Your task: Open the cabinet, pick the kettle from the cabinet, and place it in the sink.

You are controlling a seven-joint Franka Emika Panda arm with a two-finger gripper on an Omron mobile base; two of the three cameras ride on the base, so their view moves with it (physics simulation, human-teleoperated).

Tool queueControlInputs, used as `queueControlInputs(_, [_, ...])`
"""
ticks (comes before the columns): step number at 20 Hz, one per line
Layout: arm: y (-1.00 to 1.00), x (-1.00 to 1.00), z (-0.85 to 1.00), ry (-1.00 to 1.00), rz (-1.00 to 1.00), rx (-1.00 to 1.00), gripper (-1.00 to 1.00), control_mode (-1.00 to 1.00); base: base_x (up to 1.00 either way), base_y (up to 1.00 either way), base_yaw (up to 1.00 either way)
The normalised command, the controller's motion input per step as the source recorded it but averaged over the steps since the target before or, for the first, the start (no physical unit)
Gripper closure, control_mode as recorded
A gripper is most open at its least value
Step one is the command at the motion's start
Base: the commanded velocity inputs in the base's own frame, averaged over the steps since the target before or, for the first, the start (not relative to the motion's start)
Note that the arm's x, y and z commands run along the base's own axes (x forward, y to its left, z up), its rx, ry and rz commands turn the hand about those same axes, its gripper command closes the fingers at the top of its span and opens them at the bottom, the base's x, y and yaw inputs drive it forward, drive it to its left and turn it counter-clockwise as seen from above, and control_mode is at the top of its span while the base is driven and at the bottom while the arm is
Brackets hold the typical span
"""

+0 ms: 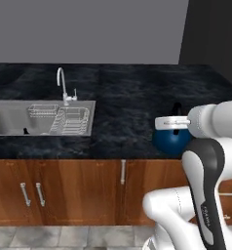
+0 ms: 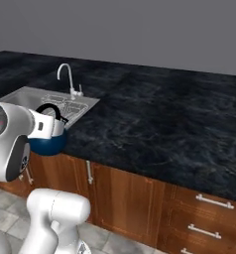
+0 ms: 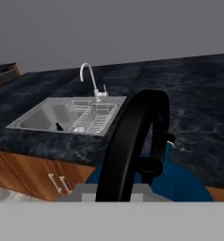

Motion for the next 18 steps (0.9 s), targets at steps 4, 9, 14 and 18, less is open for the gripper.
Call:
queueControlInputs(4, [0.00,0.00,0.00,0.00,0.00,0.00,1.00,1.00,0.60,0.27,0.00])
queueControlInputs(9, [0.00,0.00,0.00,0.00,0.00,0.00,1.00,1.00,0.43,0.43,-0.04])
queueControlInputs(14, [0.00,0.00,0.00,0.00,0.00,0.00,1.00,1.00,0.21,0.62,-0.12])
queueControlInputs(18, [0.00,0.00,0.00,0.00,0.00,0.00,1.00,1.00,0.13,0.66,-0.07])
